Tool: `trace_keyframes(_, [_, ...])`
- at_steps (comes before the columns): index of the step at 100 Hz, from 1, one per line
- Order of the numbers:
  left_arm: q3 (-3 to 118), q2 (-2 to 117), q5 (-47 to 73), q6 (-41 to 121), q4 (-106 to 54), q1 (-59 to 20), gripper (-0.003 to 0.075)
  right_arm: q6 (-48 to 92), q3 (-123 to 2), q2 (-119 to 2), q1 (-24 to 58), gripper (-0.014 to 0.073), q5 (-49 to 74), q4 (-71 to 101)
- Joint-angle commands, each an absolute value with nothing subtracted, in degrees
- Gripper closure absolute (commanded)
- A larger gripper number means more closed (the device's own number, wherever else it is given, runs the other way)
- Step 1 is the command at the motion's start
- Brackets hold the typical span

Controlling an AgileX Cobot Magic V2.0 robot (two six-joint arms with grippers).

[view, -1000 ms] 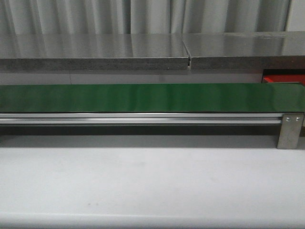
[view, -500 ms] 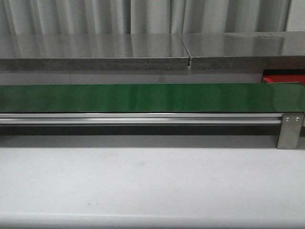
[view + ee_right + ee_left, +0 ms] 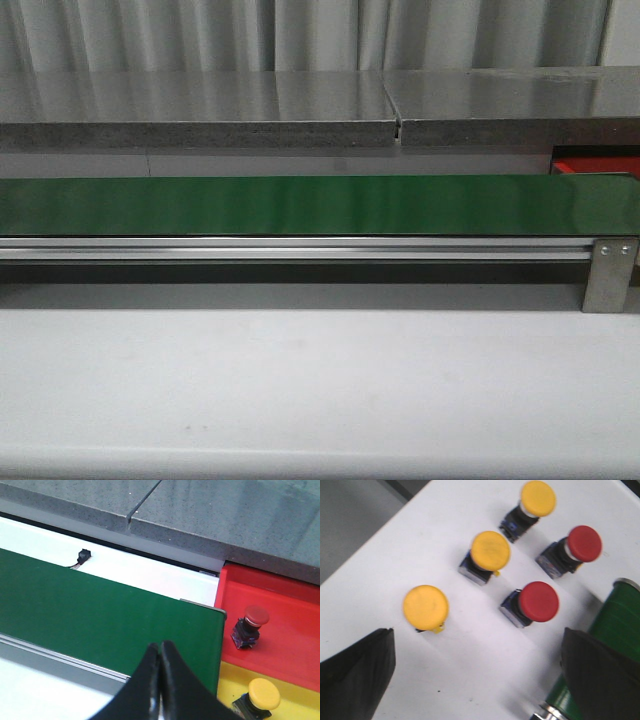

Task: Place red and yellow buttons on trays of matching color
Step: 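Carry the red button onto the green belt and open the left gripper, then move the left gripper to a yellow push-button and grasp it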

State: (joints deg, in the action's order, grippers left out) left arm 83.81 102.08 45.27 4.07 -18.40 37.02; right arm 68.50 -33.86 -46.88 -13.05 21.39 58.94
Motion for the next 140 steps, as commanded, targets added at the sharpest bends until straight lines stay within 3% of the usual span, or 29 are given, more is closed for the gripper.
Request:
trace_keyframes(1, [85.15, 99.78, 42.12, 3.52, -20.04, 38.70, 0.0085, 68.73, -35.35, -46.17, -13.05, 0.0662, 19.68, 60.49])
trace_keyframes(97, [85.83, 114.41, 32.26, 5.35, -20.23, 38.90, 0.0109, 68.73, -35.35, -46.17, -13.05, 0.0662, 19.68, 60.49])
trace_keyframes(109, [85.85, 114.41, 32.26, 5.35, -20.84, 38.90, 0.0203, 68.73, -35.35, -46.17, -13.05, 0.0662, 19.68, 60.49])
trace_keyframes(140, [85.85, 114.20, 32.14, 5.35, -21.20, 38.90, 0.0652, 68.73, -35.35, -46.17, -13.05, 0.0662, 19.68, 60.49])
